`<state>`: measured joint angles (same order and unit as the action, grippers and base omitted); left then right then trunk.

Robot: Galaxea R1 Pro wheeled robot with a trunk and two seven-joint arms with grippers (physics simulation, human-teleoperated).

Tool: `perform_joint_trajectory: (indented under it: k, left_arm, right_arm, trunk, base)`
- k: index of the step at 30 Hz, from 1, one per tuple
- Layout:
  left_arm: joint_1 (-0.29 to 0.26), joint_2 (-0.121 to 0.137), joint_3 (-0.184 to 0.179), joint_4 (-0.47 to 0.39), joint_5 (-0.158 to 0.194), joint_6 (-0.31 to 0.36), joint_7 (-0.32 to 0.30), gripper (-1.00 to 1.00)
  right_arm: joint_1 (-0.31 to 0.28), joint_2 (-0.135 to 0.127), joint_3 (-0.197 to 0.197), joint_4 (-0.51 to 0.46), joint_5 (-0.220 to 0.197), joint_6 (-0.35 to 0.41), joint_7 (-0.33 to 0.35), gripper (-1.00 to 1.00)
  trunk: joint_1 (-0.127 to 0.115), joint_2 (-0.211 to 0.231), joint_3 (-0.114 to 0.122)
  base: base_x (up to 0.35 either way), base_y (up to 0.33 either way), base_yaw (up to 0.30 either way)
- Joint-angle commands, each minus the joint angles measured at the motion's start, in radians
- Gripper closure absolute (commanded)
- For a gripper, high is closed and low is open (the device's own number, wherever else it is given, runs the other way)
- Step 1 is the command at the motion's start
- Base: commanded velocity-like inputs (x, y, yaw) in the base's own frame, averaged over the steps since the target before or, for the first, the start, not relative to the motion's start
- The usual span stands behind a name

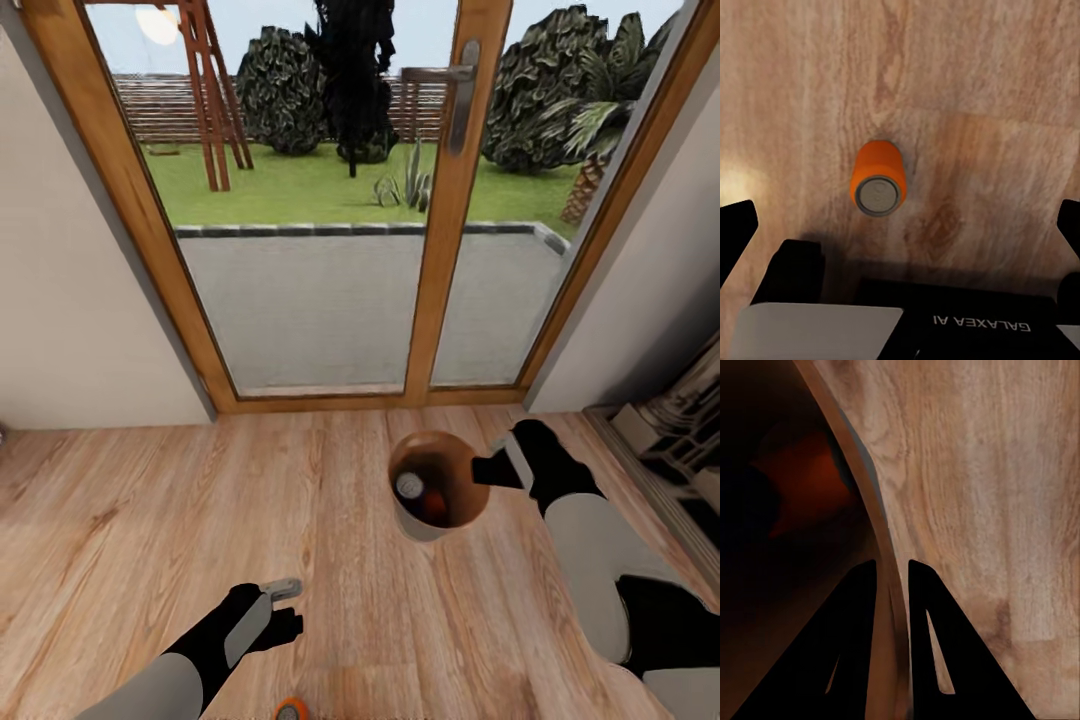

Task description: Put the three can of soda from the living room inside the tash can in the kitchen.

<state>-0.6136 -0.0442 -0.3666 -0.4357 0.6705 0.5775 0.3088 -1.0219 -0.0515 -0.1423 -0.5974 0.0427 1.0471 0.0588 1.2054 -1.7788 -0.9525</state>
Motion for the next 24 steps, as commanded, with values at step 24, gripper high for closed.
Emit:
perform_joint_trajectory:
  k: [24]
  left_arm:
    - [0.000,-0.009,0.000,0.000,0.000,-0.001,0.000,-1.00]
  right_arm:
    - [-0.031,-0.032,0.005,0.065,-0.011,0.000,0.004,1.00]
  trunk:
    - [0.031,-0.056,-0.059]
  base:
    - [0.000,0.000,0.086]
